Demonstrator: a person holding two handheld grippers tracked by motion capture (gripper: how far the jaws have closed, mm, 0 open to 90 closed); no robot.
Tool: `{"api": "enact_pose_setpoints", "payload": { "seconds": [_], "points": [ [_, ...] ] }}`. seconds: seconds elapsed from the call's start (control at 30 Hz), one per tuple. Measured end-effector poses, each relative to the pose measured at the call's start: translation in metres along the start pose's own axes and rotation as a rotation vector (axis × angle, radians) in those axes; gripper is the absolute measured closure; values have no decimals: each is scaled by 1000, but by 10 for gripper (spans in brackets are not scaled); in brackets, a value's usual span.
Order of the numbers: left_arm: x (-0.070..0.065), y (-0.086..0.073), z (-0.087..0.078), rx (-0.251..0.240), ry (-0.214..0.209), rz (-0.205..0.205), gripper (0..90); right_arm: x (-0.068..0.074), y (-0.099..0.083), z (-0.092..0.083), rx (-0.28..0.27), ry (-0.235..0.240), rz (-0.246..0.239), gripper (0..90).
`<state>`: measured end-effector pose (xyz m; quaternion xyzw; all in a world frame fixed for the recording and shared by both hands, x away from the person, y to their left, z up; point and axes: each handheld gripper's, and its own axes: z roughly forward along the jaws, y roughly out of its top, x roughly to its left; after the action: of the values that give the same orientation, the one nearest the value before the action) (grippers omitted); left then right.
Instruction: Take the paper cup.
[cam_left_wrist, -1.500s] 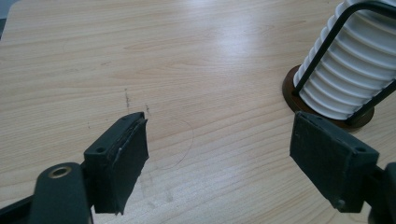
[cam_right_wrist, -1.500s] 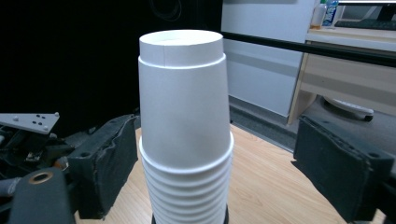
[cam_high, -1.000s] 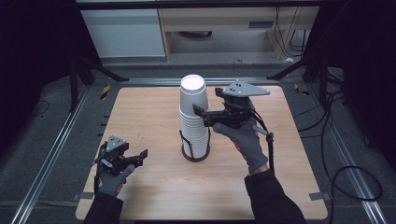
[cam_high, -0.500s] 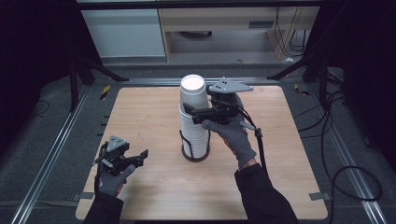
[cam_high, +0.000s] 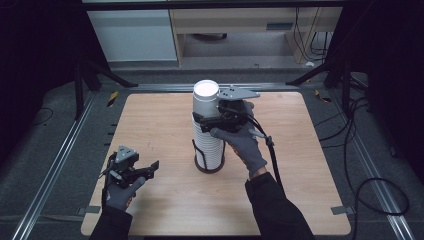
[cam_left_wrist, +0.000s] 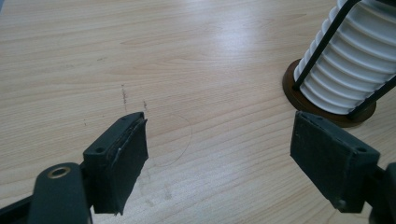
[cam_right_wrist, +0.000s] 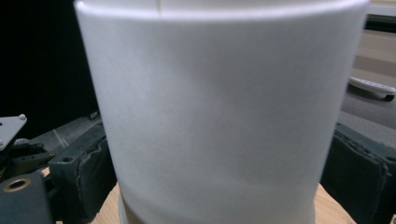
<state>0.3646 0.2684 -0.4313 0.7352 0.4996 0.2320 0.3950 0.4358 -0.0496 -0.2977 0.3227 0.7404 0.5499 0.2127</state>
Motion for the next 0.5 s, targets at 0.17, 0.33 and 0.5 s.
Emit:
{"api": "enact_pose_setpoints", "payload": {
  "seconds": [0.17, 0.33, 0.5],
  "points": [
    [-1, 0, 1, 6, 0, 4, 181, 3, -2, 3, 12, 2, -19, 98],
    [0, -1, 1, 8, -1, 5, 181, 2, -1, 2, 13, 5, -22, 110],
    [0, -1, 1, 10, -1, 3, 181, 2, 0, 1, 19, 7, -24, 116]
  ]
}}
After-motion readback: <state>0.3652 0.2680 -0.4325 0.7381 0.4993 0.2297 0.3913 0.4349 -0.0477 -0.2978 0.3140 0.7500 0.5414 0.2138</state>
